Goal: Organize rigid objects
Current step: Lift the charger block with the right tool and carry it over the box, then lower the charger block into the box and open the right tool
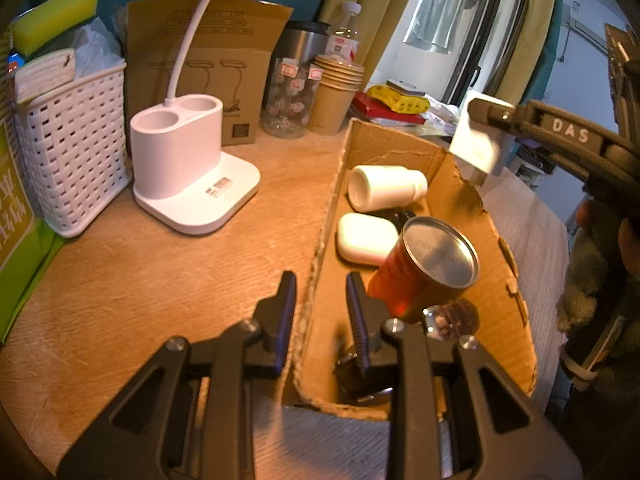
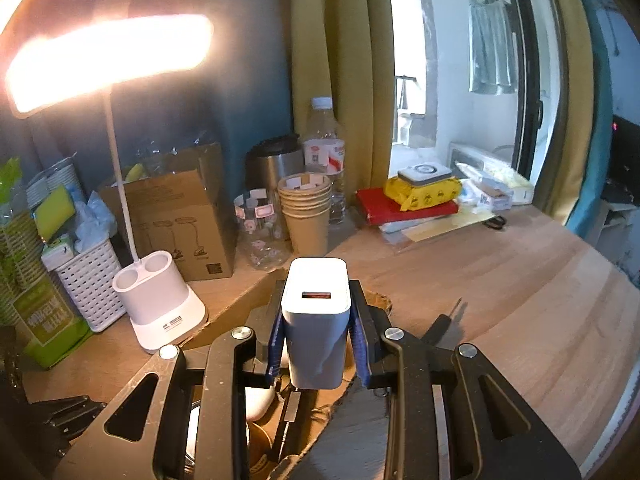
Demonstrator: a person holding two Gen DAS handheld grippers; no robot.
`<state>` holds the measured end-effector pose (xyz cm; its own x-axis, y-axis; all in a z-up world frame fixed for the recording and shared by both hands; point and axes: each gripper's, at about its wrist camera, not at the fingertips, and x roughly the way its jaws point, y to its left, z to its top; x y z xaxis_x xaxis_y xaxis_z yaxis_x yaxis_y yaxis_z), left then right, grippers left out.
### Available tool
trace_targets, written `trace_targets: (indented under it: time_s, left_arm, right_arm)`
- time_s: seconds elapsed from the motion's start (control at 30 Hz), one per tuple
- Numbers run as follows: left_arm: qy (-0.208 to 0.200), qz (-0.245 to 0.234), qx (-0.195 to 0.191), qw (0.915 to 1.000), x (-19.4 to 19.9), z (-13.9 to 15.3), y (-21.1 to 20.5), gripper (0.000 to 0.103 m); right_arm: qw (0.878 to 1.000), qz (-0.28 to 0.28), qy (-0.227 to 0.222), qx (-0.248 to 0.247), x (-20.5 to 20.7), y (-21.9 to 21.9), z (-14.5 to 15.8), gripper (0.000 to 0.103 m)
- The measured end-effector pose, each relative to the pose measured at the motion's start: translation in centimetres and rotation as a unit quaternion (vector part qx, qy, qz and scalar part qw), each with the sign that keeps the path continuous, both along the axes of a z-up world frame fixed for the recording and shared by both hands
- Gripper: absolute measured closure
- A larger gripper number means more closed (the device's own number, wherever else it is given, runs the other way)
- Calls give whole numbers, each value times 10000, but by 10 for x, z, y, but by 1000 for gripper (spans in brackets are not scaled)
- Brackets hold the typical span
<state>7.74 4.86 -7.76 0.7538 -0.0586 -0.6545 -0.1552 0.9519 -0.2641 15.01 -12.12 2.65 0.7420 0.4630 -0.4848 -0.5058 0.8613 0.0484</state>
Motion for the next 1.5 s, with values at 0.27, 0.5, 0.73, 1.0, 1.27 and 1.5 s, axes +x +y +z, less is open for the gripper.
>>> trace_targets:
  time_s: [0.27, 0.5, 0.73, 1.0, 1.27, 1.5]
  left_arm:
    - [0, 0, 1, 10000, 0, 0, -1, 76]
    - [-1, 0, 3, 10000, 0, 0, -1, 76]
    - [3, -6, 5, 10000, 0, 0, -1, 76]
    - [1, 1, 10, 10000, 0, 0, -1, 76]
    - [1, -2, 14, 10000, 0, 0, -1, 76]
    - [1, -2, 14, 10000, 0, 0, -1, 76]
  right_arm:
    - [9989, 219, 382, -154, 2, 15, -22, 73]
    - [9966, 161, 497, -631, 5, 27, -48, 73]
    - [9945, -62, 304, -1003, 4, 27, -56, 73]
    - [9939, -73, 274, -1067, 4, 27, -57, 72]
    - [9954, -88, 228, -923, -1, 22, -49, 63]
    - [9972, -187, 125, -706, -7, 8, -33, 60]
